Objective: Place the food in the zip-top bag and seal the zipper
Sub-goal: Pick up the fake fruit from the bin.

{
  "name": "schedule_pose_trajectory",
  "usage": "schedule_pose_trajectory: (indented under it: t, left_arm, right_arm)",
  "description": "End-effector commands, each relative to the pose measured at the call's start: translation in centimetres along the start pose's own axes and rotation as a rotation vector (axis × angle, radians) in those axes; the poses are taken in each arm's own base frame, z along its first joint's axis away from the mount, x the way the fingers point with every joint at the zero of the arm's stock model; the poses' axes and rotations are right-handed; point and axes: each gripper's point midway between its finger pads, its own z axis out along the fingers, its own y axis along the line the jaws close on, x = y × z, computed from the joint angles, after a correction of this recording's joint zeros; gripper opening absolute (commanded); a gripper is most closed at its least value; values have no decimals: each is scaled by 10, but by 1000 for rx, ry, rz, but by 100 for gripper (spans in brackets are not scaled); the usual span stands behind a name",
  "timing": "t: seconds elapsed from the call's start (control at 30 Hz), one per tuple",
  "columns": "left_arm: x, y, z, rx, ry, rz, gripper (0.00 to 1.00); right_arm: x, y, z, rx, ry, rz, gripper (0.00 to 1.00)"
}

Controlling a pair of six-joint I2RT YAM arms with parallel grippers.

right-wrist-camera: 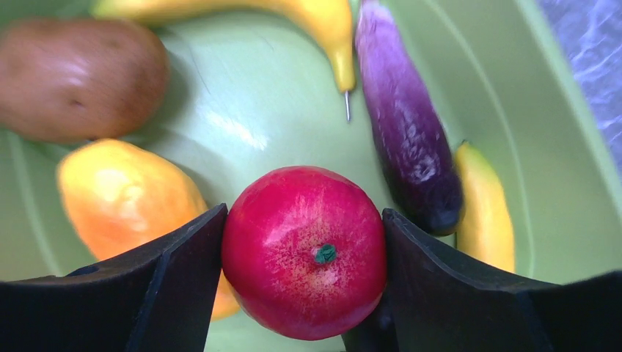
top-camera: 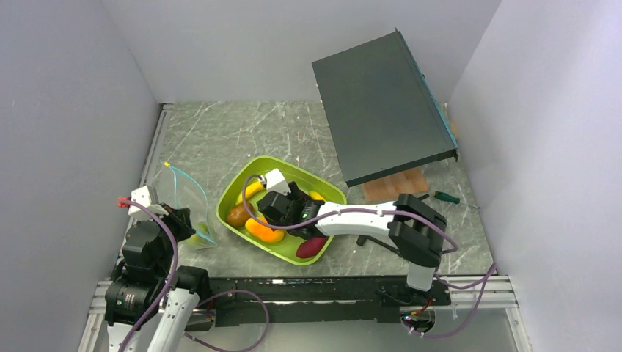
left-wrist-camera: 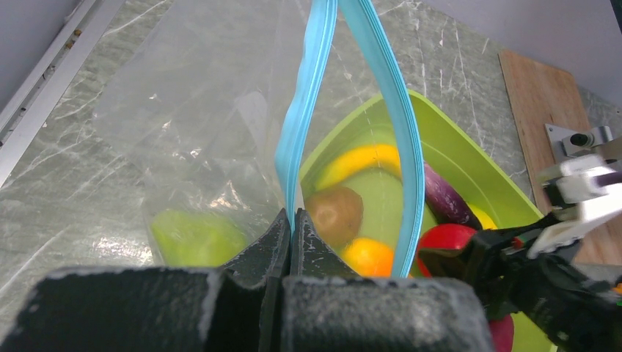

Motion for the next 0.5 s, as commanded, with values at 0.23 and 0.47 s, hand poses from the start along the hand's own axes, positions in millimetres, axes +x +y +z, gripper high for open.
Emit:
schedule_pose_trajectory:
  t: [0.23,0.47]
  left_arm:
    - [-10,-7,-1,31,-34,-3,0]
    - [-8,-10,1,45,-22,4,0]
  right_arm:
    - [-144,21,-112,-367,-412,288,0]
    - [-204,59,-186,-766,-650,418,0]
